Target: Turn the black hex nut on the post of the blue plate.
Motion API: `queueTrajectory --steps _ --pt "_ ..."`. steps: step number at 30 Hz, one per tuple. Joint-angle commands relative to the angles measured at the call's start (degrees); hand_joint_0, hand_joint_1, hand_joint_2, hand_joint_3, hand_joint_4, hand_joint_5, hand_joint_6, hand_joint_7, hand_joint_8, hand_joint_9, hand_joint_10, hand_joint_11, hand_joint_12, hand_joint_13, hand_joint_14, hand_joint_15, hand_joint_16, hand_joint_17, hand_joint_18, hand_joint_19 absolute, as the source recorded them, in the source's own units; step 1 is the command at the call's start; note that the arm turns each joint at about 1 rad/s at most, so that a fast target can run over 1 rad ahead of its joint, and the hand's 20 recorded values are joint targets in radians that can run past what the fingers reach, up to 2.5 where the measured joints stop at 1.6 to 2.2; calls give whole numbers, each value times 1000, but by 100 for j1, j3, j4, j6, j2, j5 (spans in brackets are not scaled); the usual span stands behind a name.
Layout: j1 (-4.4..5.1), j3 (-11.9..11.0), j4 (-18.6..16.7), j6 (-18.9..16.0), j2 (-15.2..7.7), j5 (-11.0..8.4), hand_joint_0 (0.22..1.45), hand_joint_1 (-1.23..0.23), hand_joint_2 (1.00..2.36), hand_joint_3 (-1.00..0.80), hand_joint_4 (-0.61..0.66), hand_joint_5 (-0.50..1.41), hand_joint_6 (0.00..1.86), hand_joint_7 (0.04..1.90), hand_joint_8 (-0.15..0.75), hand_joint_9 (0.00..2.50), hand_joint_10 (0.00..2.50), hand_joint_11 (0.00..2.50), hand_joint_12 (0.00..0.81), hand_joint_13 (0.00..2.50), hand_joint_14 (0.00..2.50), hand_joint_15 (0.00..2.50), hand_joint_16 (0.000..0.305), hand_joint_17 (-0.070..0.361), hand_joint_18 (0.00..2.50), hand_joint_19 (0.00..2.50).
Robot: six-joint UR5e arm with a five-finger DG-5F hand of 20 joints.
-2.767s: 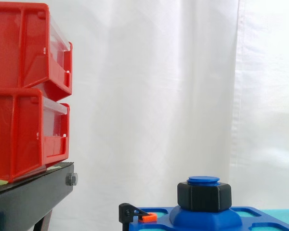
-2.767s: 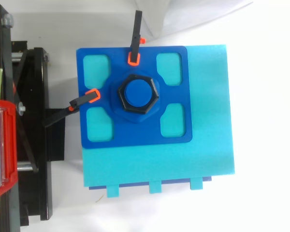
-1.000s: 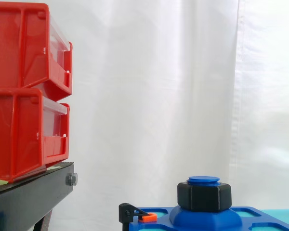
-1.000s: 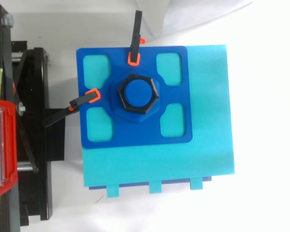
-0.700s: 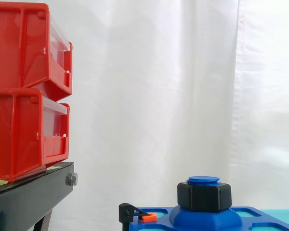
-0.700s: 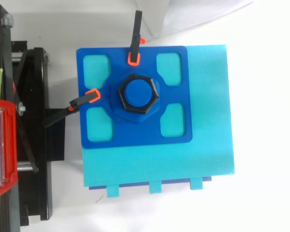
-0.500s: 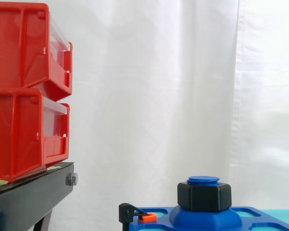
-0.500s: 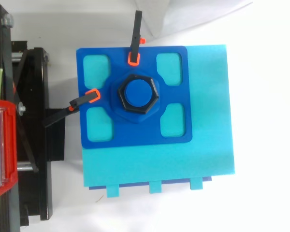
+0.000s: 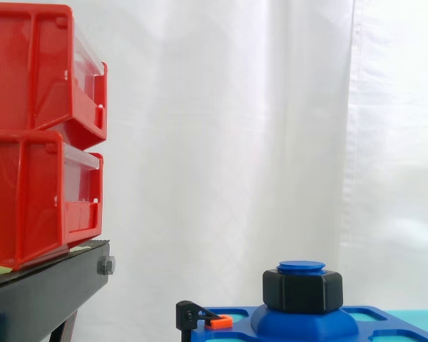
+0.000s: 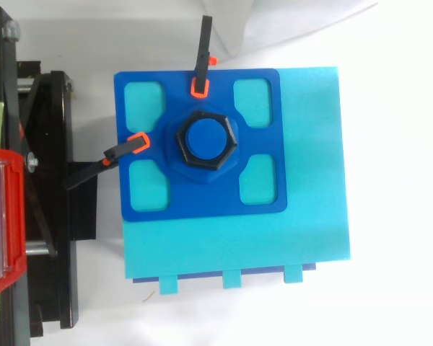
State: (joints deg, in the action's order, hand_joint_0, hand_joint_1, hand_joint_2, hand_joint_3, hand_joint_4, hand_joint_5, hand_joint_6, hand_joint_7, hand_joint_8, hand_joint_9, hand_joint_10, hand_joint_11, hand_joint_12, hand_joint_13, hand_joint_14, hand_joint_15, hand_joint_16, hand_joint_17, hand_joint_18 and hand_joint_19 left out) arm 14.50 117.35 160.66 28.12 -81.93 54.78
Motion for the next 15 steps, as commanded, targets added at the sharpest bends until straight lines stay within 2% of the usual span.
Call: queueTrajectory --steps 1,15 --pt "0 -2 1 0 2 -2 472 -410 1000 -500 84 -300 502 654 182 0 0 0 345 0 0 0 49 110 0 124" --pt "0 -2 1 0 2 -2 474 -404 1000 -500 84 -300 502 654 182 0 0 0 344 0 0 0 49 110 0 132"
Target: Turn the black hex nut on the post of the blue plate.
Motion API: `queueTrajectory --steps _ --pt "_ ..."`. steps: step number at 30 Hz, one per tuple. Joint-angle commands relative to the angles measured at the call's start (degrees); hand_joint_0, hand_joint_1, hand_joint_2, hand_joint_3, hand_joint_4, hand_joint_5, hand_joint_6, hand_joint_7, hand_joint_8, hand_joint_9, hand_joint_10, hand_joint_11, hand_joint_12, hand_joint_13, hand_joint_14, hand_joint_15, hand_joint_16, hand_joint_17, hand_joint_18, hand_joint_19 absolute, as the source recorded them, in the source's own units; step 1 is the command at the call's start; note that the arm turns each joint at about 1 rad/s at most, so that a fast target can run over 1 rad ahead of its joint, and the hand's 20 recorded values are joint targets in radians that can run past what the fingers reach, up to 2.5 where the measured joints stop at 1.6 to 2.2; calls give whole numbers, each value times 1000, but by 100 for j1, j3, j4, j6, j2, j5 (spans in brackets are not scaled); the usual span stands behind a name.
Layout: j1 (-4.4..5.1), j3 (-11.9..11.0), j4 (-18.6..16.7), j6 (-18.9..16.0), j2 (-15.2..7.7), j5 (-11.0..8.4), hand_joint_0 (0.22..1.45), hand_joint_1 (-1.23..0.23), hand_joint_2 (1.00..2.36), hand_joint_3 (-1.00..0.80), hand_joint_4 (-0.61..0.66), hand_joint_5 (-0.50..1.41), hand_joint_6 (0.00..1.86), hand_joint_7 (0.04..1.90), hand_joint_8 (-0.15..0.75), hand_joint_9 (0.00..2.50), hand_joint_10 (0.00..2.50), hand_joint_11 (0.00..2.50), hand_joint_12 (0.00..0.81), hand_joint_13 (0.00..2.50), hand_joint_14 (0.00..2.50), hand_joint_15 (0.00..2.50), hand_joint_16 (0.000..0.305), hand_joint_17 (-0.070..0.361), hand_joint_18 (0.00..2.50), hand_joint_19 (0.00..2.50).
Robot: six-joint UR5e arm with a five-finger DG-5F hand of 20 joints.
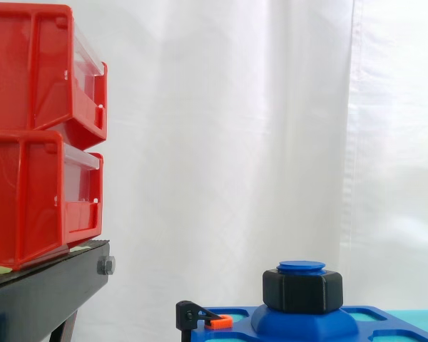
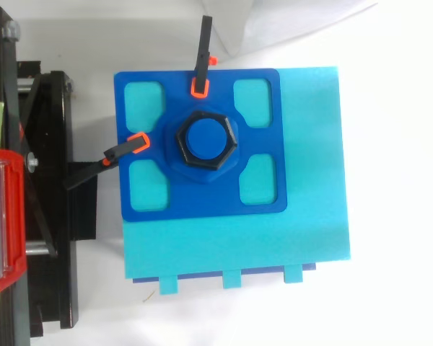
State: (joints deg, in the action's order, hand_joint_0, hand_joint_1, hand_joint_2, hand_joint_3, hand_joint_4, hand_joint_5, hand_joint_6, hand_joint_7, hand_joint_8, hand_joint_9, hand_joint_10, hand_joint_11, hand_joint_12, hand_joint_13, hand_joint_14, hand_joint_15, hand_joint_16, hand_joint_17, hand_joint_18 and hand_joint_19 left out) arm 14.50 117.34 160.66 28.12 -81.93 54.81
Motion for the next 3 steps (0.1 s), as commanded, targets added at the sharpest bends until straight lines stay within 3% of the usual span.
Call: queueTrajectory --steps 1,3 --pt "0 -1 0 0 2 -5 474 -405 1000 -500 85 -300 502 657 183 0 0 0 344 0 0 0 49 110 0 136" --pt "0 -1 0 0 -7 -5 474 -405 1000 -500 85 -300 502 654 183 0 0 0 346 0 0 0 49 110 0 139"
